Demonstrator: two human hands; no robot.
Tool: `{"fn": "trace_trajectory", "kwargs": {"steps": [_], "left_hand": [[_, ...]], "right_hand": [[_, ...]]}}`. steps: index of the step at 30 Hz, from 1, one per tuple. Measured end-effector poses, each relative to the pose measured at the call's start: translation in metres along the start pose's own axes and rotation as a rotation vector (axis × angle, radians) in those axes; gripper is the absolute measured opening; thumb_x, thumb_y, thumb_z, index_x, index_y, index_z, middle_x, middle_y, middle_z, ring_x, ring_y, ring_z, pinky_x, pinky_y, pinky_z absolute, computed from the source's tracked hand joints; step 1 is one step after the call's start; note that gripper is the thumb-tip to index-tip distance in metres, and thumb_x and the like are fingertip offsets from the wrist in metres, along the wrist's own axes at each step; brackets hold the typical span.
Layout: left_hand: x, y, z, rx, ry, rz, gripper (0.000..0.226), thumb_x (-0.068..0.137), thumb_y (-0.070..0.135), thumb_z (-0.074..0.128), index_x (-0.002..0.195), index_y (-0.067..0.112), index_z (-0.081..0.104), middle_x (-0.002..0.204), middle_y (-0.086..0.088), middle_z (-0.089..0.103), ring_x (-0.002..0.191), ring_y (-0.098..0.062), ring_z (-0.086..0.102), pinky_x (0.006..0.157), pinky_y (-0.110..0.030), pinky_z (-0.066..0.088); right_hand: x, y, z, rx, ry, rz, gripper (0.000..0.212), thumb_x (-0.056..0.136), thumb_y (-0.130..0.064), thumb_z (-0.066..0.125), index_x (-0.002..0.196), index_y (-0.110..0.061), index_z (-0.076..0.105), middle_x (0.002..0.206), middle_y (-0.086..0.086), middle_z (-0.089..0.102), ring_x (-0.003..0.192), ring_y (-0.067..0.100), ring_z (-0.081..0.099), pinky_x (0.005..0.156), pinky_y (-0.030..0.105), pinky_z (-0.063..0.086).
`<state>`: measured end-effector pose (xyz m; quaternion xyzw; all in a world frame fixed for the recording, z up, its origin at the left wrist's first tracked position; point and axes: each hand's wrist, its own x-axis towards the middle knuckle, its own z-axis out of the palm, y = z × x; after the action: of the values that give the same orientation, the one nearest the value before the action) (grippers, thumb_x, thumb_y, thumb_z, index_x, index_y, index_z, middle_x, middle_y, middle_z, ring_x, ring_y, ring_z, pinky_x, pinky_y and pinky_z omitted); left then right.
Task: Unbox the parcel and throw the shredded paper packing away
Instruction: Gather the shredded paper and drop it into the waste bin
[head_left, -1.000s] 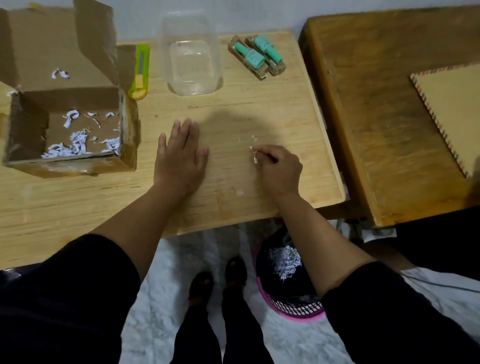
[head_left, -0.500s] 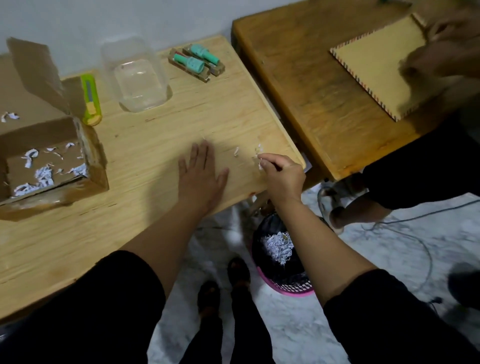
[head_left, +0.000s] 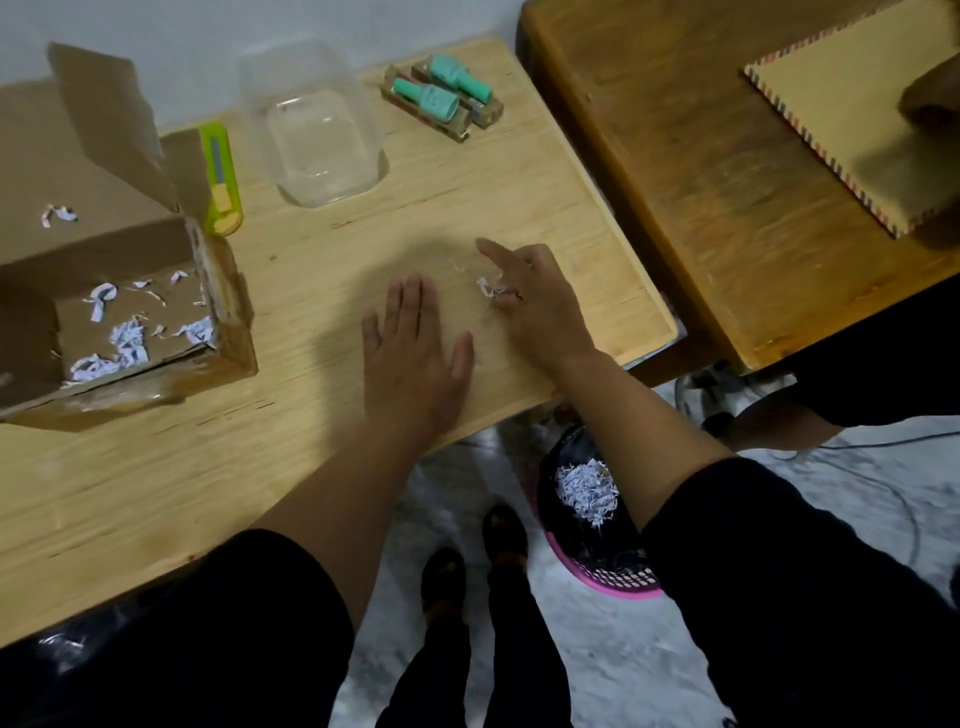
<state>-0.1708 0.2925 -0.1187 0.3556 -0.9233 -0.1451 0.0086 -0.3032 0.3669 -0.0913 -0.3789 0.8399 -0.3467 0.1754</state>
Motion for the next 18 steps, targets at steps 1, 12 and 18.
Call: {"fn": "trace_trajectory", "kwargs": {"steps": [1, 12, 18], "left_hand": [[0.0, 0.0, 0.0, -0.001, 0.003, 0.001, 0.069, 0.094, 0.049, 0.022, 0.149, 0.012, 0.003, 0.159, -0.004, 0.003, 0.146, -0.017, -0.003, 0.118, -0.043, -0.001], [-0.001, 0.001, 0.0, 0.02, 0.028, 0.001, 0.069, 0.093, 0.049, 0.023, 0.149, 0.012, 0.007, 0.159, -0.004, 0.006, 0.146, -0.016, -0.001, 0.119, -0.043, 0.0], [-0.002, 0.002, -0.001, 0.003, 0.01, 0.01, 0.07, 0.094, 0.047, 0.025, 0.149, 0.011, 0.004, 0.159, -0.005, 0.004, 0.146, -0.018, -0.003, 0.119, -0.044, 0.0]], "right_hand": [[0.005, -0.001, -0.001, -0.042, -0.055, -0.047, 0.054, 0.087, -0.003, 0.053, 0.135, -0.026, 0.044, 0.123, 0.01, 0.044, 0.099, 0.013, 0.046, 0.077, 0.001, 0.033], [0.014, 0.003, 0.003, -0.217, -0.166, -0.233, 0.029, 0.091, -0.009, 0.052, 0.118, -0.011, 0.062, 0.13, 0.007, 0.057, 0.122, 0.028, 0.044, 0.093, 0.015, 0.026], [-0.026, 0.016, -0.001, -0.074, 0.107, -0.139, 0.012, 0.077, -0.004, 0.062, 0.084, -0.001, 0.072, 0.092, 0.015, 0.07, 0.09, 0.032, 0.06, 0.077, 0.029, 0.044]]}}
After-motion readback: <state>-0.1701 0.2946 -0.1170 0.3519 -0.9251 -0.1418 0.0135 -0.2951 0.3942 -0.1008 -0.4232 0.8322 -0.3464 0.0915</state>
